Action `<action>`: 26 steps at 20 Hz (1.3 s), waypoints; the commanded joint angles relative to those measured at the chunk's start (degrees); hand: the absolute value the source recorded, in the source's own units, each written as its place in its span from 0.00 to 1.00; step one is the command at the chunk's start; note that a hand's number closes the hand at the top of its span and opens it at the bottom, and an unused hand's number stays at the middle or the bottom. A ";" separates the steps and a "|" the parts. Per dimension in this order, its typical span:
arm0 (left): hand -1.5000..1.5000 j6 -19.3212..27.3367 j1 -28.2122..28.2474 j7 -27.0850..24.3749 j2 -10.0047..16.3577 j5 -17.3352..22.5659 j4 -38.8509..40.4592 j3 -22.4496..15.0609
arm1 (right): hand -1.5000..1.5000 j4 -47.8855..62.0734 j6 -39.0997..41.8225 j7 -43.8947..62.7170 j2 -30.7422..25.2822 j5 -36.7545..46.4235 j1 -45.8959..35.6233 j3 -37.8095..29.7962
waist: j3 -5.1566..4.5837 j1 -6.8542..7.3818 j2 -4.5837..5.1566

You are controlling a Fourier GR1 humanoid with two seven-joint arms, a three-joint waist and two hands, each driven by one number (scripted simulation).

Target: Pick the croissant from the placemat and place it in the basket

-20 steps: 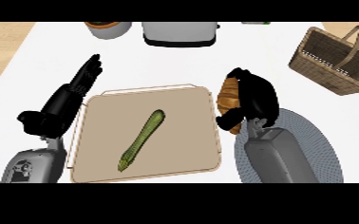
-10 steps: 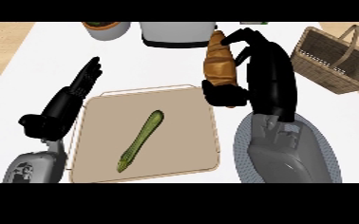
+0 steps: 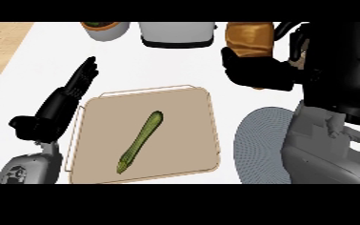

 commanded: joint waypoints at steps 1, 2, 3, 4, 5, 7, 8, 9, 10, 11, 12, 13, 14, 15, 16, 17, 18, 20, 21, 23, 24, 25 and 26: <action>0.50 0.59 2.62 -5.64 -0.56 -2.12 1.64 -0.65 | 1.00 2.57 6.73 5.66 -3.61 1.24 -6.10 -4.60 | -0.04 -0.03 0.12; 0.50 0.70 -1.95 -0.13 -1.16 -0.77 2.65 -0.58 | 1.00 5.93 5.14 2.72 -4.85 0.46 -6.14 -6.83 | 0.00 -0.13 0.27; 0.50 0.06 -0.86 -0.89 -0.67 -0.56 0.90 -0.56 | 1.00 7.66 4.65 3.23 -4.19 1.88 -6.57 -5.90 | 0.00 0.18 0.22; 0.50 0.09 -1.16 -0.40 -0.38 -0.20 1.92 0.25 | 1.00 7.20 6.48 4.96 -4.95 1.56 -9.26 -7.67 | 0.00 0.07 0.16; 0.50 -0.02 0.66 -0.55 -1.02 -0.84 -0.46 -1.24 | 1.00 10.27 4.32 4.34 -4.33 2.53 -10.93 -8.03 | 0.00 0.42 0.17; 0.50 0.66 -2.79 0.30 -0.68 -0.64 1.39 0.06 | 1.00 16.90 -1.15 -2.07 -6.28 2.42 -10.11 -11.08 | 0.02 0.52 0.42; 0.50 -1.19 -3.26 -1.24 1.98 0.57 3.94 2.62 | 1.00 16.66 3.06 -0.16 -8.36 0.18 -14.43 -14.17 | 0.00 0.34 0.36; 0.50 2.04 -0.04 1.67 -3.40 -2.49 -1.76 -3.41 | 1.00 20.96 -0.77 -2.26 -9.05 2.71 -13.74 -14.27 | 0.03 0.90 0.36; 0.50 1.00 -0.27 0.54 -1.06 -1.54 -0.82 -0.90 | 1.00 23.18 -2.53 -5.36 -11.14 1.56 -13.67 -17.00 | 0.03 0.91 0.45; 0.50 0.51 -0.41 -0.57 -1.55 -1.39 0.44 -1.38 | 1.00 20.83 -0.26 -4.74 -12.37 1.65 -12.25 -16.70 | 0.03 0.33 0.32; 0.50 -0.17 -2.55 1.65 -0.40 -0.42 0.75 -0.15 | 1.00 23.05 -1.44 -3.71 -12.35 2.07 -15.82 -17.37 | 0.02 0.45 0.32; 0.50 0.01 -3.07 2.22 0.11 -0.06 -0.18 0.68 | 1.00 23.80 -3.74 -6.33 -13.60 1.98 -12.65 -18.85 | 0.04 0.43 0.36; 0.50 -1.65 -0.81 -0.46 1.28 1.16 0.52 1.84 | 1.00 29.77 -6.46 -6.53 -14.06 3.15 -17.62 -19.88 | 0.01 1.19 0.54; 0.50 -0.33 -1.21 -0.19 -0.43 -0.40 1.10 0.09 | 1.00 30.53 -6.07 -7.40 -15.96 2.10 -18.48 -21.55 | 0.02 0.83 0.49; 0.50 -1.29 -1.37 3.00 -0.03 1.35 -1.87 0.42 | 1.00 29.42 -7.37 -7.95 -16.45 2.73 -16.52 -21.63 | 0.04 0.74 0.35; 0.50 -1.16 2.77 -2.22 -0.37 -0.99 -0.93 -0.87 | 1.00 31.82 -8.94 -9.65 -17.29 2.58 -16.04 -22.54 | 0.03 0.88 0.42; 0.50 2.42 -0.74 -0.23 -3.48 -3.61 0.09 -3.23 | 1.00 35.85 -12.80 -11.32 -18.23 3.69 -17.41 -23.81 | 0.04 0.98 0.70; 0.50 0.47 -1.89 -0.30 -1.45 -1.18 1.60 -0.58 | 1.00 38.62 -14.66 -11.77 -19.85 3.79 -19.18 -25.08 | 0.03 0.87 0.59; 0.50 0.70 -4.59 2.88 -1.67 -0.17 1.34 -0.13 | 1.00 40.04 -14.32 -10.84 -19.81 5.06 -19.91 -23.72 | 0.03 0.69 0.48; 0.50 -1.00 -1.51 -4.21 0.58 -0.99 5.24 1.36 | 1.00 39.54 -13.00 -14.43 -23.65 0.88 -17.97 -27.25 | 0.02 0.27 0.44; 0.50 2.37 -3.21 -0.28 -2.44 -2.50 1.99 -0.80 | 1.00 44.66 -14.53 -16.42 -25.39 0.35 -19.99 -28.75 | 0.05 0.65 0.51; 0.50 0.89 -1.85 -3.53 -1.28 -2.48 4.78 -0.15 | 1.00 43.81 -13.24 -15.28 -25.27 0.62 -19.04 -27.67 | 0.02 0.38 0.40; 0.50 0.79 -1.19 -3.44 -1.14 -2.44 4.45 -0.07 | 1.00 43.81 -12.77 -17.13 -27.37 -1.30 -17.41 -29.89 | 0.04 0.27 0.38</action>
